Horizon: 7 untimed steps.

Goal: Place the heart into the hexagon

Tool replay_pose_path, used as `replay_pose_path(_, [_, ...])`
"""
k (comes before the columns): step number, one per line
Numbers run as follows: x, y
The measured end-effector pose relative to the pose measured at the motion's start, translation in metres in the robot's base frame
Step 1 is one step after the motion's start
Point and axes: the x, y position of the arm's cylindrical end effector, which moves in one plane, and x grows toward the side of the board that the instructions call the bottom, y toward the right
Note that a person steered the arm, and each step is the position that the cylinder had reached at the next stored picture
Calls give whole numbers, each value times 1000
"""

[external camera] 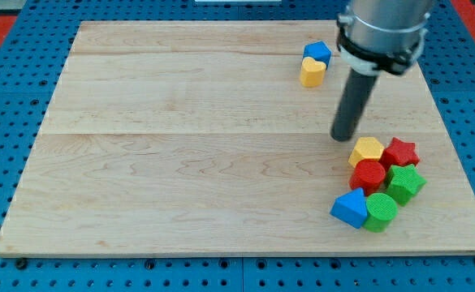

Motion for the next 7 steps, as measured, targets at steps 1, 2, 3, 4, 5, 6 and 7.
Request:
replay_pose_path(1, [-53, -86])
replay_pose_path(2, [-142, -66])
replay_pose_path(3, [-195, -35])
replay_pose_path(4, [-194, -11])
replay_pose_path(5, [-139, -10])
replay_pose_path(6, [-75, -37])
replay_pose_path(7, [-29, -46])
